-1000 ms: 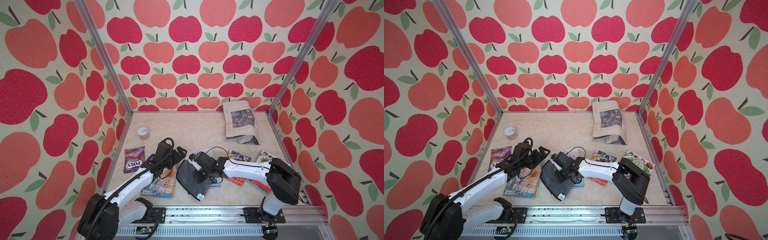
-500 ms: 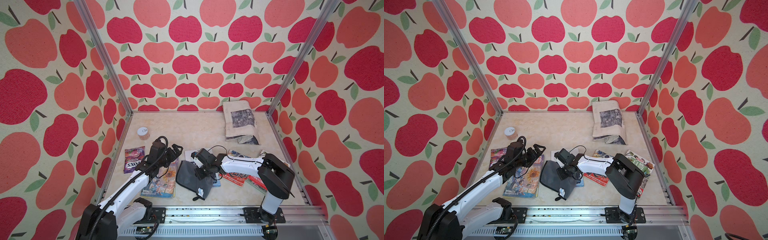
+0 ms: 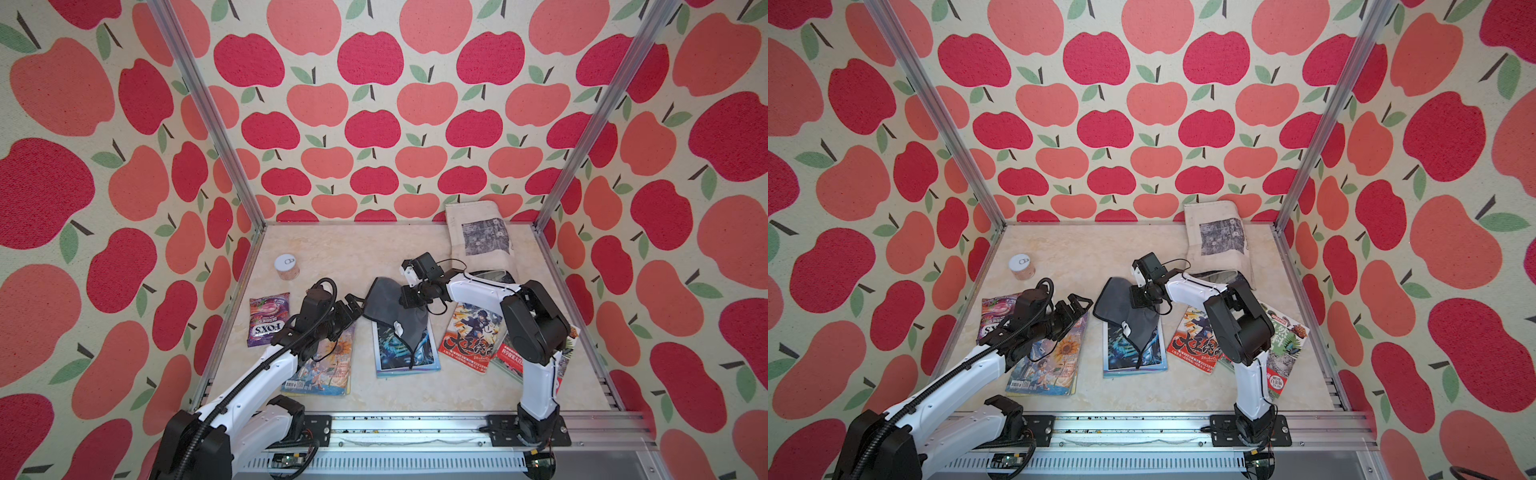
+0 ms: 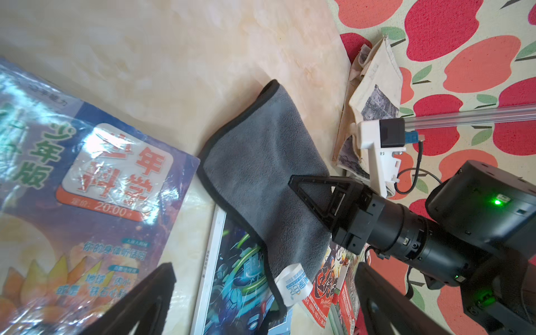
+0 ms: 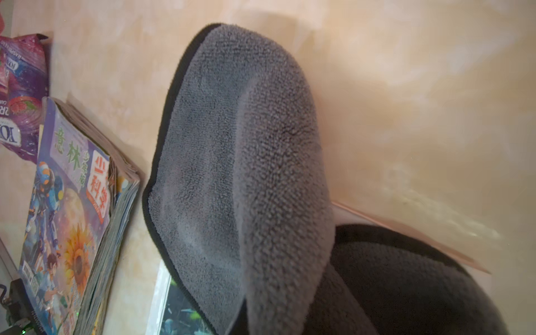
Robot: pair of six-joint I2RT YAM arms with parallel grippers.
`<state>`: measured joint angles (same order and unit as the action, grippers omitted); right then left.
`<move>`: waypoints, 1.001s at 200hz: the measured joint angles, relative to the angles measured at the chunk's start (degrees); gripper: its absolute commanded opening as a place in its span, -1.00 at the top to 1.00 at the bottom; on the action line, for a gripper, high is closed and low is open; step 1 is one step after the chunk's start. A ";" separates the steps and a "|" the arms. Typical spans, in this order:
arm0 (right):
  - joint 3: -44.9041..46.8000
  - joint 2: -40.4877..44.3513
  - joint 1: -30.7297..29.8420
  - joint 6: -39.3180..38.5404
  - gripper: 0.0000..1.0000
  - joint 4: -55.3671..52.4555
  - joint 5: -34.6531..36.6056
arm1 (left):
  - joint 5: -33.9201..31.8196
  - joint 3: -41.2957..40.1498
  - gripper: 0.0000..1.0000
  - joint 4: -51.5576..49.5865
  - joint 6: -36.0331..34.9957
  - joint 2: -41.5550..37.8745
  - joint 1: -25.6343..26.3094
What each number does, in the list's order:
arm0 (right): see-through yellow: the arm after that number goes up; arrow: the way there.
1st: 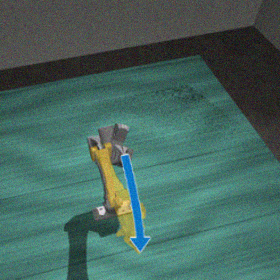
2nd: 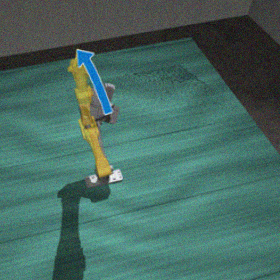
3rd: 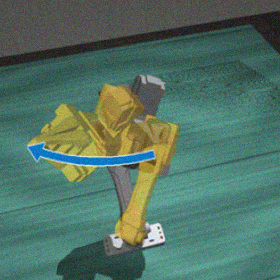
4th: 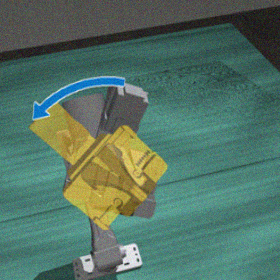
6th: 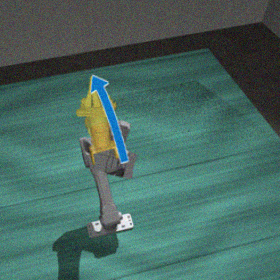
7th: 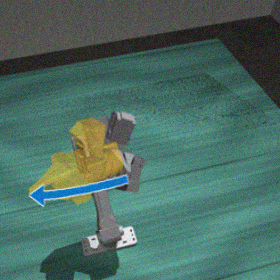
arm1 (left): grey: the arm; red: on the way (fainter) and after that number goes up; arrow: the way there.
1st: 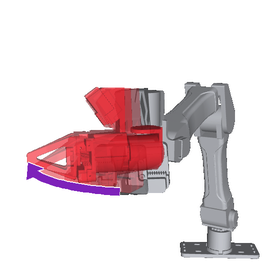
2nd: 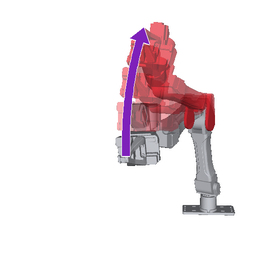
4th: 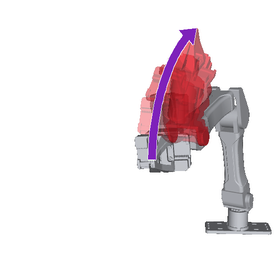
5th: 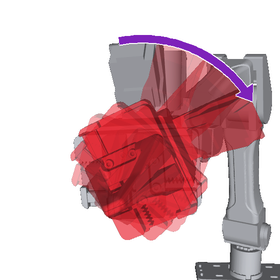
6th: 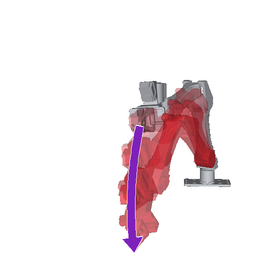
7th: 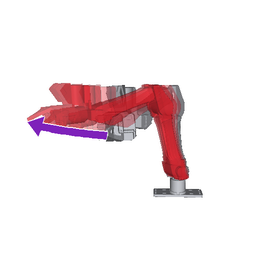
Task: Wipe the cover of the book
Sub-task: Wipe the dirt from the cover of the book.
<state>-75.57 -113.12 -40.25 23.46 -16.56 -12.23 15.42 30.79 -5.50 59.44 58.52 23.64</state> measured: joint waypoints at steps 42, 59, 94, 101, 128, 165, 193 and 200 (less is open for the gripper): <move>4.96 3.32 0.04 -2.69 1.00 -0.66 2.40 | 0.33 0.00 -0.99 1.16 0.04 3.06 0.44; 9.33 7.45 -1.36 -3.58 1.00 -1.31 3.52 | 0.55 0.04 -0.99 2.23 0.04 4.31 0.48; 18.27 16.92 -7.19 -4.09 1.00 -2.56 5.75 | 1.01 0.17 -0.99 3.41 0.04 7.74 0.52; 20.09 18.69 -8.46 -3.87 1.00 -2.64 5.84 | 1.16 0.28 -0.99 3.65 0.02 8.22 0.52; 25.86 25.18 -11.93 -2.43 1.00 -4.79 7.10 | 1.62 0.92 -0.99 4.20 -0.02 8.87 0.52; 30.08 31.26 -13.62 -0.74 1.00 -6.01 8.02 | 1.62 1.09 -0.99 4.90 -0.11 8.87 0.50; 29.11 28.57 -10.97 -1.01 1.00 -6.05 8.59 | 1.86 1.46 -0.99 4.92 -0.42 8.87 0.50; 28.09 26.95 -9.79 -1.29 1.00 -6.01 8.52 | 1.97 1.55 -0.99 4.94 -0.44 8.87 0.50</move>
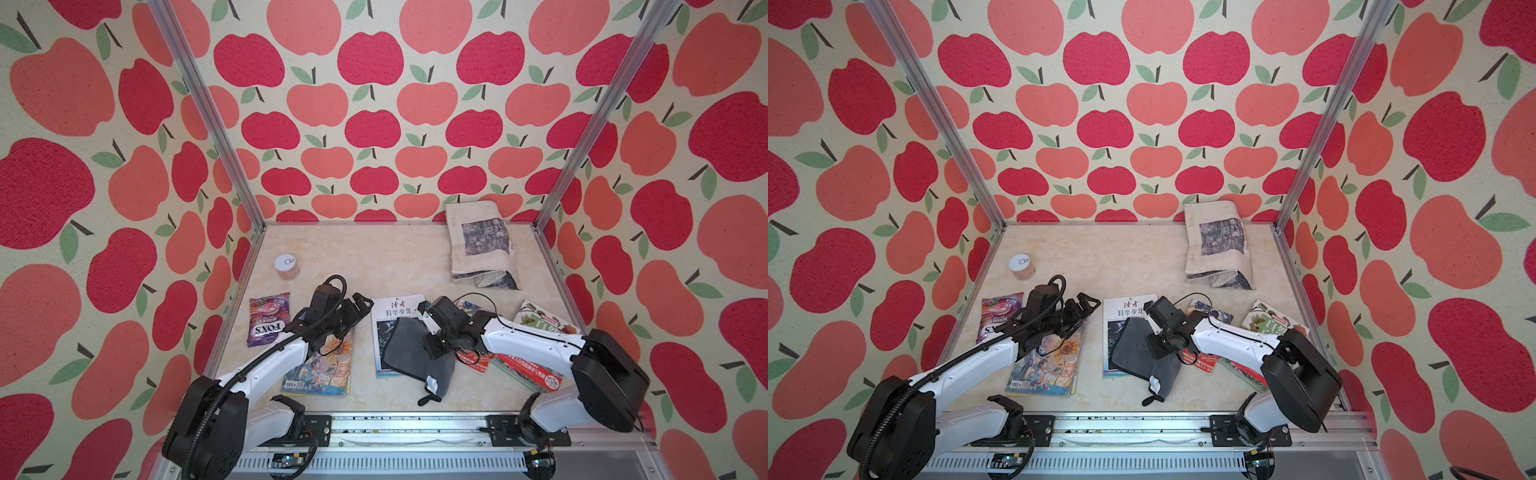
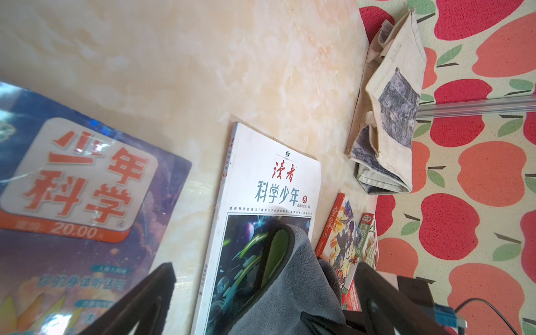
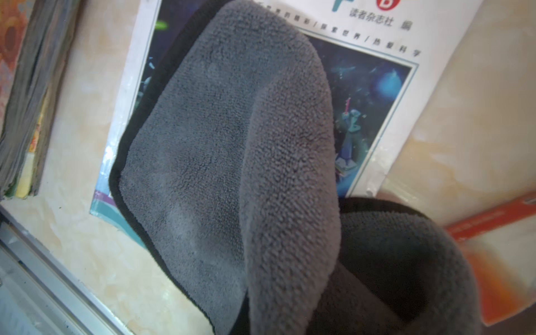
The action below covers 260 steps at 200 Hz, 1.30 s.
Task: Wipe the cover of the book
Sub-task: Wipe the dirt from the cover of the book.
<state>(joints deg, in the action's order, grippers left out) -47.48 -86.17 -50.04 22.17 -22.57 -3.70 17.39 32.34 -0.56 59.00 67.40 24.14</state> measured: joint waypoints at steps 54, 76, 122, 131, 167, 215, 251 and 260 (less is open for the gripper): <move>-19.04 -17.25 9.84 -2.84 1.00 0.15 -1.73 | 0.28 0.20 -0.99 -1.16 -0.04 -1.05 0.00; -26.32 -22.12 10.34 -3.10 1.00 -0.07 -1.86 | 0.52 0.24 -0.99 -2.32 -0.13 -1.81 0.00; -36.74 -30.86 7.17 -2.05 1.00 -0.11 -3.48 | -0.26 0.22 -0.99 -4.94 -0.26 -7.96 -0.46; -38.88 -32.96 5.79 -1.57 1.00 -0.24 -3.67 | -0.39 0.22 -0.99 -5.09 -0.31 -8.76 -0.83; -47.34 -39.08 0.46 -0.61 1.00 -1.11 -4.44 | -0.37 0.22 -0.99 -6.34 -0.48 -9.33 -1.81; -45.18 -38.01 0.44 -0.22 1.00 -0.31 -4.72 | -0.15 0.22 -0.99 -7.45 -1.07 -9.38 -2.34; -32.06 -30.53 5.95 0.28 1.00 2.84 -5.22 | 0.11 0.22 -0.99 -7.37 -1.55 -8.57 -2.43; -28.61 -28.11 7.63 0.42 1.00 3.65 -5.29 | 0.17 0.22 -0.99 -7.37 -1.55 -8.02 -2.43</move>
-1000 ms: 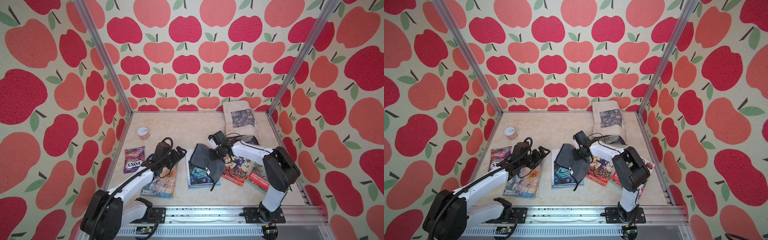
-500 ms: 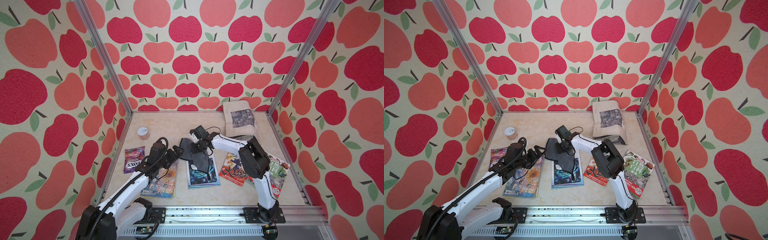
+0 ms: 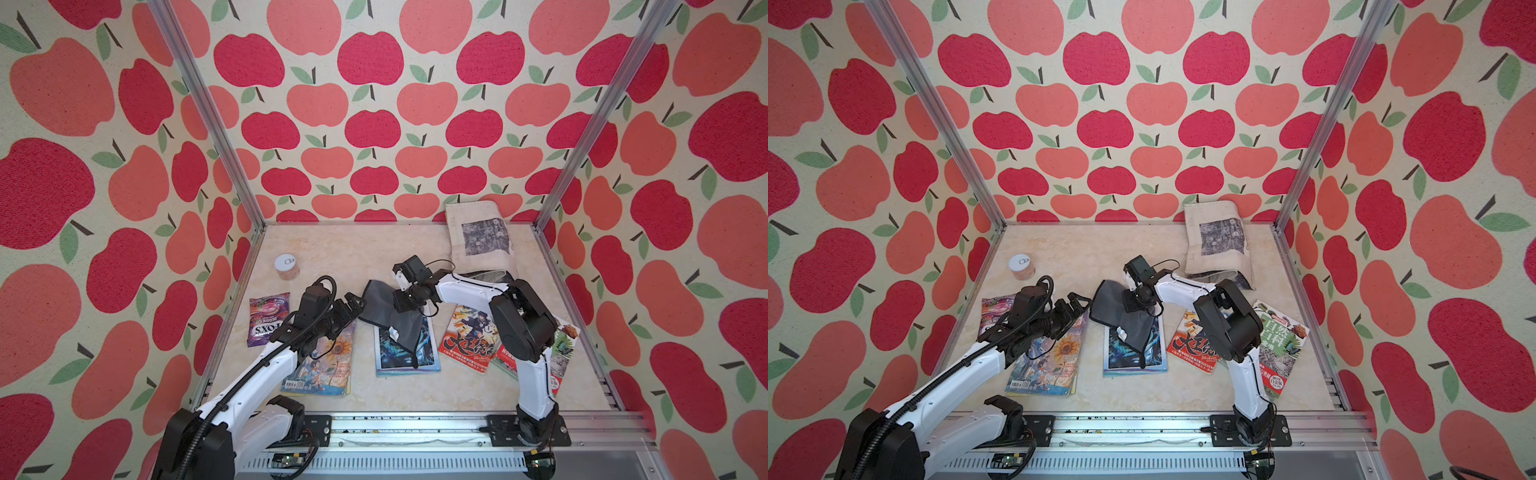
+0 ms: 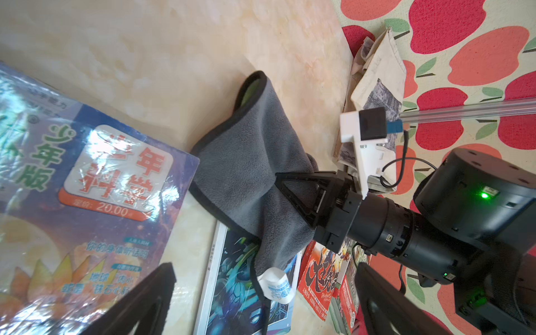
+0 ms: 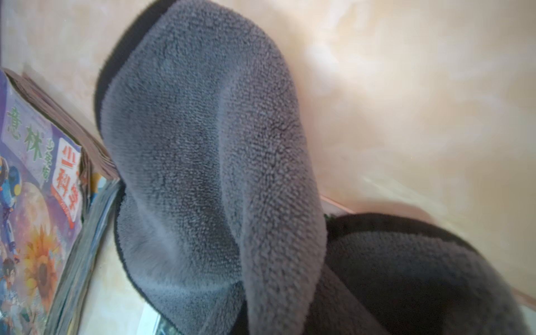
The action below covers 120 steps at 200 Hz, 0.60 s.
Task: Wipe the cover of the book
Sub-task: Wipe the dirt from the cover of the book.
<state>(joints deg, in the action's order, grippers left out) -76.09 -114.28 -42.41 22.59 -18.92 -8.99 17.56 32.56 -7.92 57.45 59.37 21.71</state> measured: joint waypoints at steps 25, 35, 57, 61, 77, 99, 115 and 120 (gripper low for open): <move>7.43 5.66 4.04 0.02 1.00 0.72 0.52 | 0.09 0.00 -0.99 0.00 -0.02 1.27 0.00; 9.29 7.43 4.83 0.00 1.00 0.79 0.98 | 0.09 0.02 -0.99 0.02 -0.02 1.53 -0.02; 11.61 10.21 4.70 0.02 1.00 0.92 1.53 | 0.15 0.07 -0.99 0.02 -0.07 2.27 -0.02; 11.82 10.51 4.46 0.02 1.00 0.98 1.62 | 0.26 0.09 -0.99 0.04 -0.15 2.51 -0.02; 11.93 10.84 2.64 0.04 1.00 1.38 1.64 | 0.55 0.50 -0.99 0.04 -0.22 3.85 -0.07; 11.58 10.19 -1.95 0.28 1.00 1.53 1.60 | 0.98 0.72 -0.99 0.07 -0.20 4.66 -0.04; 11.37 9.42 -6.56 0.94 1.00 2.01 1.42 | 0.94 0.83 -0.99 -0.15 -0.50 4.63 0.24; 11.37 9.35 -7.98 1.16 1.00 2.05 1.42 | 0.92 0.96 -0.99 -0.42 -0.63 4.63 0.39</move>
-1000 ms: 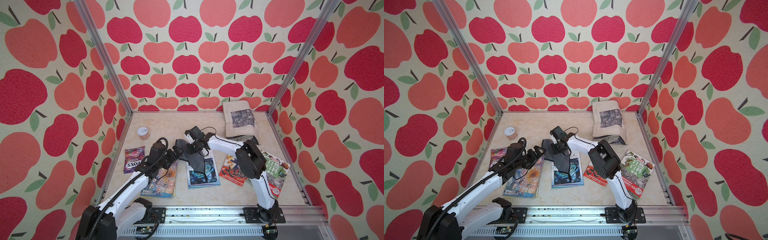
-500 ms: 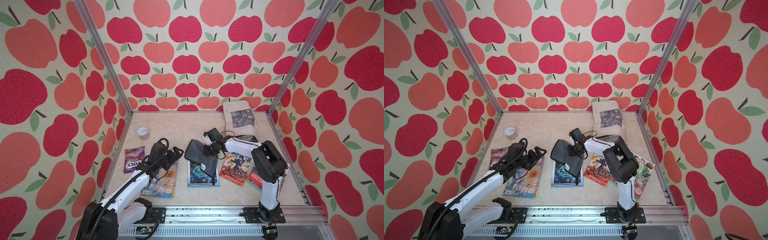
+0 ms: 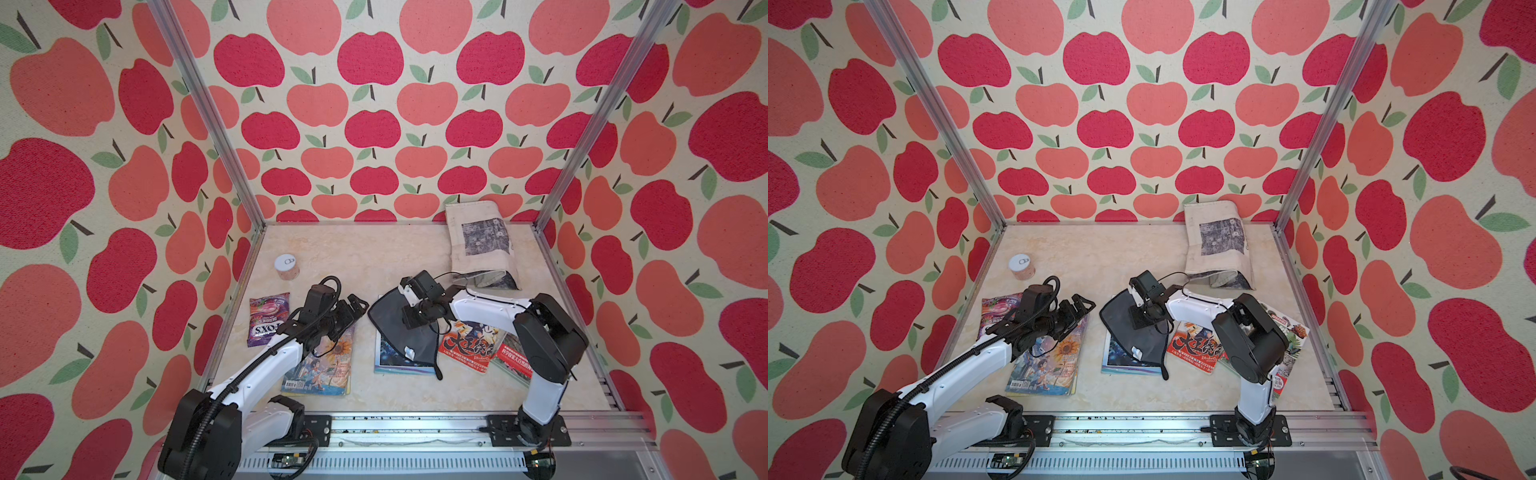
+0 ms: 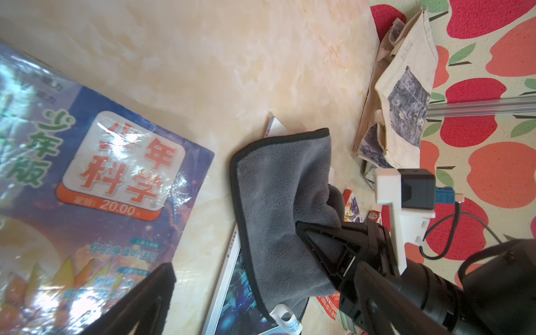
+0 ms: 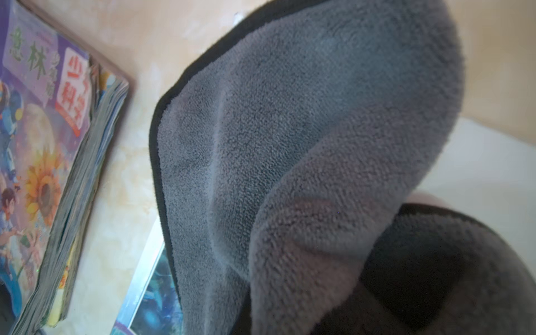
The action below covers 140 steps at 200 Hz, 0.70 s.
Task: Wipe the cover of the book
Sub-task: Wipe the dirt from the cover of the book.
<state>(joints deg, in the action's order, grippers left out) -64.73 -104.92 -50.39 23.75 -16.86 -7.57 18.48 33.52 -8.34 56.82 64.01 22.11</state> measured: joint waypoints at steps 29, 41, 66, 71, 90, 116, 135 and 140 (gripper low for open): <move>0.92 0.66 -7.43 0.87 1.00 0.92 0.02 | -0.15 0.48 -0.99 -2.10 -1.36 -1.42 0.66; 2.89 2.14 -8.52 1.33 1.00 1.38 0.09 | -0.28 0.48 -0.99 -2.51 -1.51 -2.49 0.70; 9.20 7.48 -7.02 2.16 1.00 1.55 1.46 | -0.66 0.48 -0.99 -2.60 -1.73 -3.32 0.70; 10.29 8.48 -6.38 2.34 1.00 1.42 1.75 | -0.66 0.48 -0.99 -2.64 -1.84 -3.23 0.70; 14.69 12.85 -4.09 2.78 1.00 0.20 3.08 | -0.61 0.61 -0.99 -2.62 -2.40 -2.54 0.70; 18.56 19.63 -3.61 2.99 1.00 -3.58 5.35 | -0.50 1.75 -0.99 -2.54 -2.69 0.50 0.70; 19.34 24.15 -4.76 3.02 1.00 -6.82 7.43 | -0.42 2.12 -0.99 -2.10 -2.80 1.90 0.70; 19.34 24.96 -5.16 2.99 1.00 -7.26 8.00 | -0.42 2.12 -0.99 -1.99 -2.80 2.03 0.70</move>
<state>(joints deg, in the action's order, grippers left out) -45.39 -79.96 -55.55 26.74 -24.12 0.43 18.06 35.64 -10.33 54.02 66.04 22.81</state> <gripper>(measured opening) 0.087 0.993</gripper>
